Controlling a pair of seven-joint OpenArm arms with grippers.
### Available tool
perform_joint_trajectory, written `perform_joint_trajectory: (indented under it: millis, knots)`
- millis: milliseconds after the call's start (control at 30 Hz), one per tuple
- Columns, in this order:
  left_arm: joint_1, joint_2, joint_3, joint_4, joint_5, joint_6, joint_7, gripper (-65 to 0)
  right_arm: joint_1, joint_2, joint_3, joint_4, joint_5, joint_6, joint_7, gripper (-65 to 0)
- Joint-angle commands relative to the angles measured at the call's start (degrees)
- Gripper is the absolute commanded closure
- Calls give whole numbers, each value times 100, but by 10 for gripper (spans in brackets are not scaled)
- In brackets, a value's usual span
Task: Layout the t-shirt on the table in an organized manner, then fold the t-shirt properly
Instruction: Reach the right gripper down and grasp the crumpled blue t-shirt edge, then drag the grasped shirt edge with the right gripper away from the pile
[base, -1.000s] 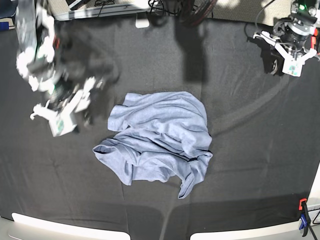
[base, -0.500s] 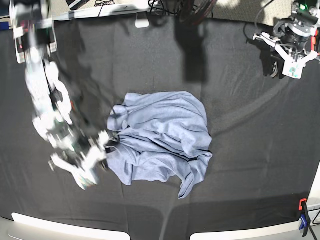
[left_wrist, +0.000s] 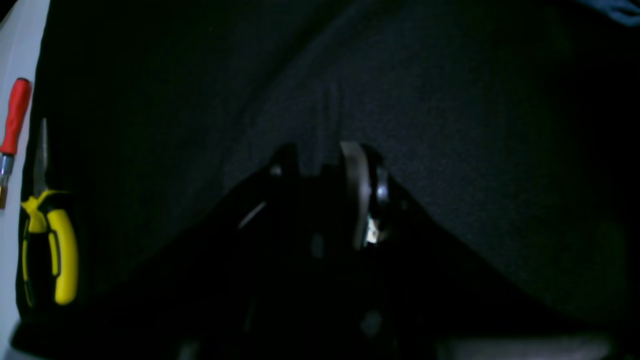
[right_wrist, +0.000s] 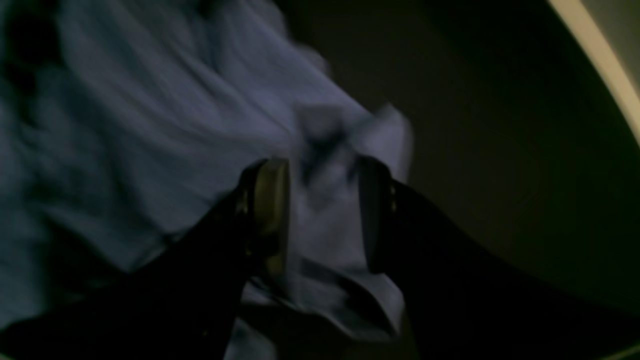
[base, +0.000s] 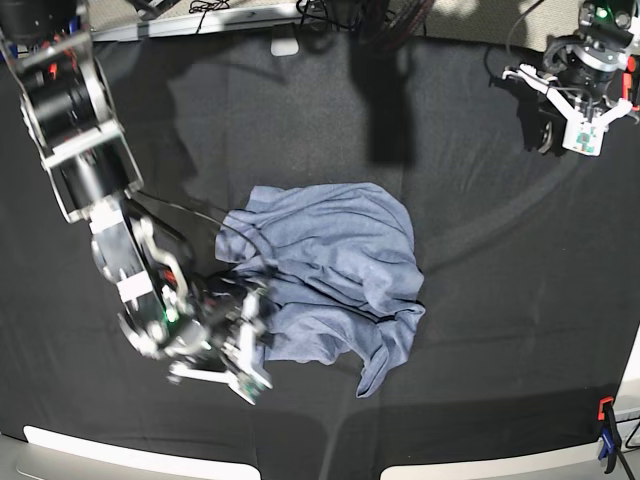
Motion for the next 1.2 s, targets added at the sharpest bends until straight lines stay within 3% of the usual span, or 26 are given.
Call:
perform_joint_trajectory:
  millis: [0,133,300,467,733,867,1033,1167]
  knots:
    - [33,-44,-26,109,-22,9,-129,-129,299,-37,44,7,168,24,-9,-223]
    - [31,-44,-26,109,-24,9,-129,-129,566,-243,44,-164,269,33,-619,-223]
    - [33,-44,-26,109,-24,9,-127,-129,667,-271,44,-184,219,79,-704,-223]
    - [33,-44,-26,109,-24,9,-127,-129,664,-273,37,-511,317,684,-737,-223]
    - [33,-44,-26,109,-22,9,-127,-129,667,-271,39,-597,498,612,-511,-223]
    - [33,-44,-26,109,-22,9,-127,-129,667,-269,39,-597,1012,621,-640,-229]
    - [33,-44,-26,109,-24,9,-127,-129,664,-271,39,-599,999,619,-658,-425]
    - [33,-44,-26,109,-24,9,-127,-129,664,-271,39,-599,994,621,-656,-451]
